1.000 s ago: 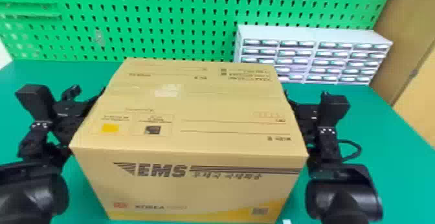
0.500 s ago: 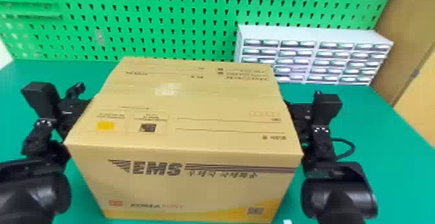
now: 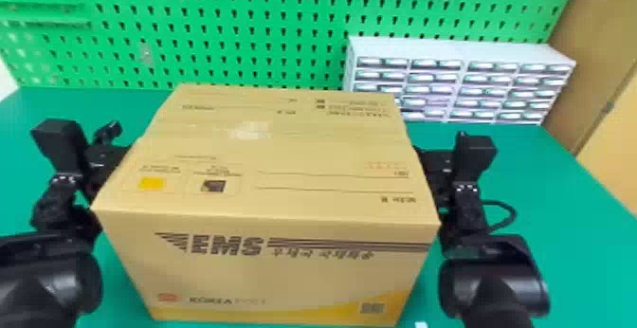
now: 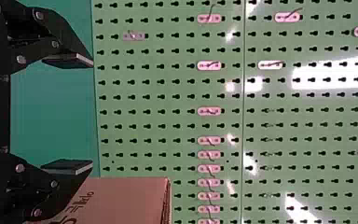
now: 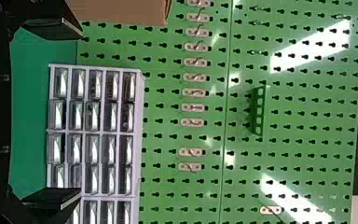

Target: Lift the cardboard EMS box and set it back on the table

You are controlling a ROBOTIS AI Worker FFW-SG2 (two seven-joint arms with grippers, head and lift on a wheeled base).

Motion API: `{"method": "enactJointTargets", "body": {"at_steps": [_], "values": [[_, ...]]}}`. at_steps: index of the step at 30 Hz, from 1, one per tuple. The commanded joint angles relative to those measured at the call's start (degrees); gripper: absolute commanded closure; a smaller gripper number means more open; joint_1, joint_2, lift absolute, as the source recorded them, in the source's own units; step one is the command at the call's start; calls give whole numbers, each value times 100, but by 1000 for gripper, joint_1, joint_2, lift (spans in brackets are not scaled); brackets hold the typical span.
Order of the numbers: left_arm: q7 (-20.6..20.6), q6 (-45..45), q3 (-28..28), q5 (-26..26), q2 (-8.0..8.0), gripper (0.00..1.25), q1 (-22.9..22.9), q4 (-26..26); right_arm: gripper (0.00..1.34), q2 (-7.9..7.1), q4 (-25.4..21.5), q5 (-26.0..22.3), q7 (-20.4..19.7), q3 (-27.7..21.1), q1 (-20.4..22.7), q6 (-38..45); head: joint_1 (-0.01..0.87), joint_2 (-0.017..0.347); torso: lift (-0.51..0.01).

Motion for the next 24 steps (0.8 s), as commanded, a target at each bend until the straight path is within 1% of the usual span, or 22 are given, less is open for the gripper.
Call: {"method": "enactJointTargets", "body": {"at_steps": [1,17,21,24], "values": [[127,48,-39,-48,-10,484,50,-86,114,6,0,-31,0,53,-1,21,678,-15,-93],[145,162,-66,-57,-1,484,50,-148,114,6,0,-40,0,97,-10,56,678,-15,-93],[145,302,-39,-119,-1,484,41,-244,111,6,-185,-49,9,176,-27,232,678,-15,-93],[198,382,-30,-127,-1,484,24,-350,111,-43,-370,-66,9,194,-63,417,678,-15,-93]]}}
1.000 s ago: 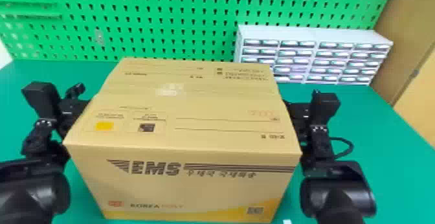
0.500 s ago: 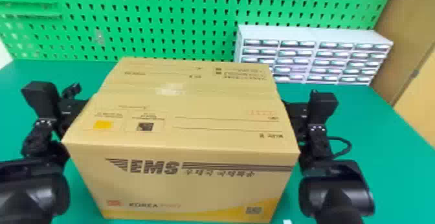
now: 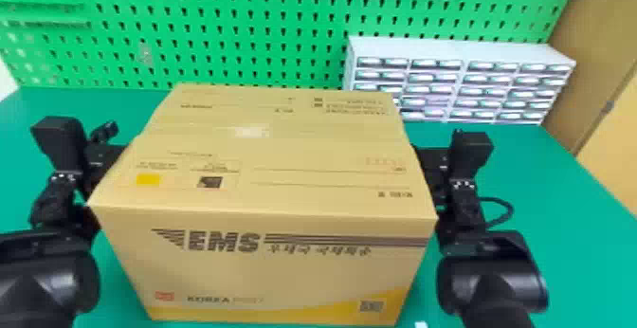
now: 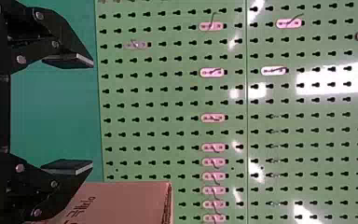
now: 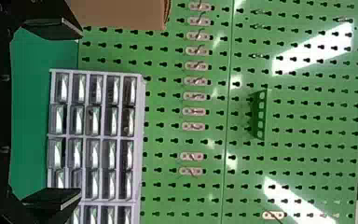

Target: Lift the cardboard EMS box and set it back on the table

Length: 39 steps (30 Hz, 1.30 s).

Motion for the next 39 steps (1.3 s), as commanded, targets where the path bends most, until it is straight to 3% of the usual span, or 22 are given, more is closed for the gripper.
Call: {"method": "enactJointTargets", "body": {"at_steps": [1,13,18,39], "values": [[53,145,29,-31,3,484,-29,-145,111,-60,-261,-36,-7,37,-52,261,678,-15,-93],[88,813,152,-102,3,483,-222,-725,108,-218,-956,-106,1,169,-307,1008,678,-15,-93],[167,980,196,-102,3,479,-275,-927,108,-209,-1193,-106,1,195,-369,1183,678,-15,-93],[202,1050,275,-58,3,479,-327,-1006,108,-201,-1255,-80,1,195,-395,1236,678,-15,-93]]}}
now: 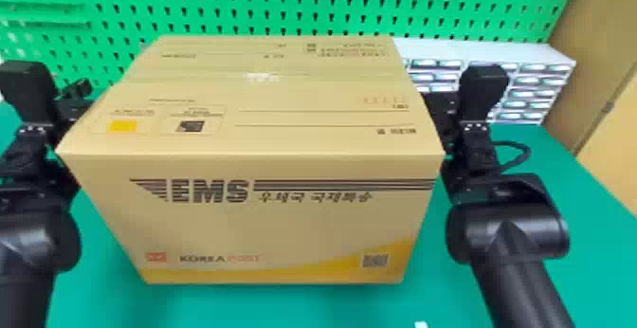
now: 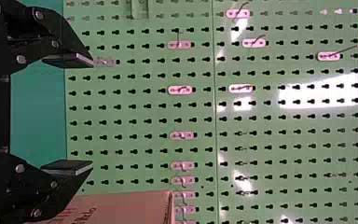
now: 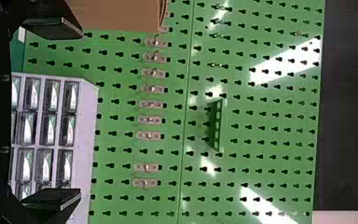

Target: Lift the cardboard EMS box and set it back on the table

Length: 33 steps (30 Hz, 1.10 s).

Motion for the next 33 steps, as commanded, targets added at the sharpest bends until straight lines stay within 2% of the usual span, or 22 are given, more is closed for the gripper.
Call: {"method": "enactJointTargets", "body": {"at_steps": [1,33], "values": [[0,1,13,21,0,479,-8,-3,108,0,0,14,0,-1,8,2,678,-15,-93],[0,1,-4,39,0,478,-8,6,108,44,0,76,0,-36,-1,2,678,-15,-93]]}}
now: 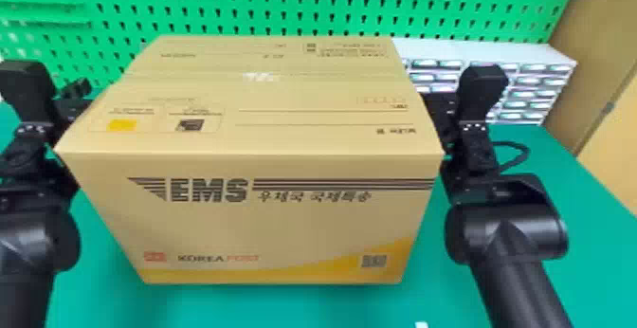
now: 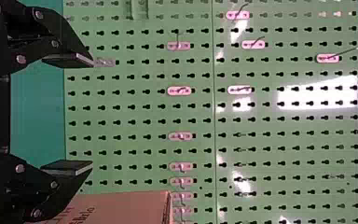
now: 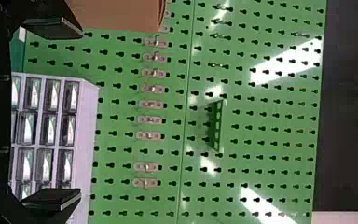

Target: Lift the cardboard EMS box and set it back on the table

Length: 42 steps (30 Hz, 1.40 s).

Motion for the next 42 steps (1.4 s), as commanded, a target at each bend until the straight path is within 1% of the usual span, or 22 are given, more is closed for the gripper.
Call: {"method": "enactJointTargets", "body": {"at_steps": [1,14,19,26,35,42], "values": [[0,-3,8,0,0,478,0,6,108,1,0,0,0,-9,-6,0,678,-15,-93],[0,-20,-10,-17,0,483,123,15,108,27,9,53,0,-17,135,18,678,-15,-93],[9,-99,-62,9,0,483,193,112,108,53,97,53,0,-44,241,18,678,-15,-93],[9,-222,-89,53,0,484,290,287,111,53,238,62,0,-53,381,18,678,-15,-93],[9,-337,-133,150,0,484,422,463,113,18,413,88,0,-44,504,9,678,-15,-93],[9,-548,-133,247,0,484,510,718,114,9,554,79,0,-88,601,0,678,-15,-93]]}}
